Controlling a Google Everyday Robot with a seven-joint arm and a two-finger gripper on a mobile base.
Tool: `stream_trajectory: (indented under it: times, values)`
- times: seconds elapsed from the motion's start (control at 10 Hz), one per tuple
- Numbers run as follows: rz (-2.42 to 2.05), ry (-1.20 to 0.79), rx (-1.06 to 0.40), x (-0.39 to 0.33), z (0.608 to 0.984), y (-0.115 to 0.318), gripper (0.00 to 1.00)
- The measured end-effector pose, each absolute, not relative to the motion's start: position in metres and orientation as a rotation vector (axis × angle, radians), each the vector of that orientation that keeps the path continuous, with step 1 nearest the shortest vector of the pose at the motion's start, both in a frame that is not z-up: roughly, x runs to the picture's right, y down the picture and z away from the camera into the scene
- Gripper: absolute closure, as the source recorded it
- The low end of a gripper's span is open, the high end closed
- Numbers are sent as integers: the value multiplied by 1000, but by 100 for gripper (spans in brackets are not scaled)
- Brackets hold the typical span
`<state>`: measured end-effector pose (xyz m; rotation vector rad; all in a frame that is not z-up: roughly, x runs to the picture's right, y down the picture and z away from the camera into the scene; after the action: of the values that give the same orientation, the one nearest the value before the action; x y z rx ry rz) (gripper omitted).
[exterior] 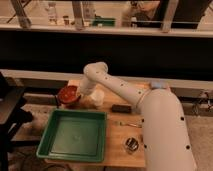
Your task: Stack bowls into tray
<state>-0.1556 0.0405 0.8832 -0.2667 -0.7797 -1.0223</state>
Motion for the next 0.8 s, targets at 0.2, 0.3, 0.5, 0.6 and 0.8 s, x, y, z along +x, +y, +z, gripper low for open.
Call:
stream_trajectory:
  times: [0.2,0.3,0.5,0.6,0.8]
  values:
    - [-1021,-771,-258,-157,877,34,100]
    - [-1017,-769,-255,-155,875,31,100]
    - [-1013,-768,-243,-155,863,20,100]
    - [-1015,-766,-234,-155,856,13,100]
    - [-1018,-752,-214,-154,843,-1,100]
